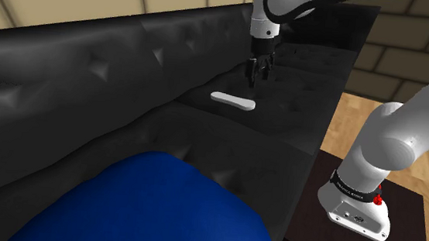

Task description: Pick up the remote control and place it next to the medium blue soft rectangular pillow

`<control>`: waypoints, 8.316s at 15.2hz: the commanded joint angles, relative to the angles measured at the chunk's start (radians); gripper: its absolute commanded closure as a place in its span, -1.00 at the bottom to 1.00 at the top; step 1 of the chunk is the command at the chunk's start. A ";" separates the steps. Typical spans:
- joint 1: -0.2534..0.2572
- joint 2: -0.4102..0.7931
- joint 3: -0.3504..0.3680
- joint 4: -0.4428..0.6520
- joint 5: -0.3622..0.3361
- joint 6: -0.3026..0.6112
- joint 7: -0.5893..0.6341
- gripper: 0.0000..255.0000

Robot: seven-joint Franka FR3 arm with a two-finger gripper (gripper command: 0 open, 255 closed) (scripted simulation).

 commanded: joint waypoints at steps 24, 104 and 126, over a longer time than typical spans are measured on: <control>-0.008 0.474 -0.016 0.177 -0.024 0.271 -0.075 -1.00; 0.257 0.562 0.248 0.689 -0.003 -0.157 0.439 1.00; 0.257 0.600 0.245 0.440 -0.014 0.129 0.442 1.00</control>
